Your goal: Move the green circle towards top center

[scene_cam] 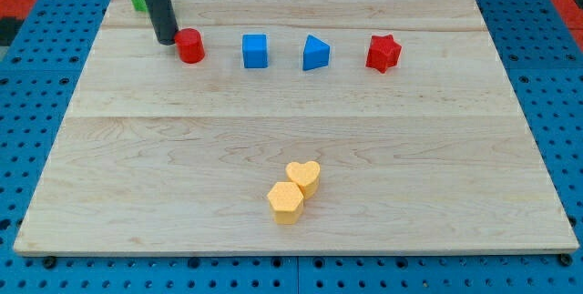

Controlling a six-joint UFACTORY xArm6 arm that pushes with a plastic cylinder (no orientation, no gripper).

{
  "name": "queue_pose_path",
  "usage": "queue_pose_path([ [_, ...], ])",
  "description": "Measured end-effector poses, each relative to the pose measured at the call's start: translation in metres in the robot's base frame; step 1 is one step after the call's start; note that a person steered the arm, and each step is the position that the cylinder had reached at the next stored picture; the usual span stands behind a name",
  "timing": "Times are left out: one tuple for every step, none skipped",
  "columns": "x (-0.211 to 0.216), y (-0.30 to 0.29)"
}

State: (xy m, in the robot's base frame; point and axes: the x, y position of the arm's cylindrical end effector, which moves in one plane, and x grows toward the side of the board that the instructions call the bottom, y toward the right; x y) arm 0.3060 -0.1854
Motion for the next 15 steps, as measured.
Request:
queue_pose_path([
  [-0.003, -0.068],
  [-0.021, -0.119],
  [-0.023, -0.119],
  [-0.033, -0.119],
  [-0.089, -0.119],
  [-0.115, -0.116],
  [-0.114, -0.081],
  [-0.112, -0.042],
  [-0.079, -0.032],
  [-0.049, -0.031],
  [-0.039, -0.027],
  [-0.036, 0.012],
  [-0.038, 0.054],
  [-0.039, 0.092],
  [-0.059, 0.120],
])
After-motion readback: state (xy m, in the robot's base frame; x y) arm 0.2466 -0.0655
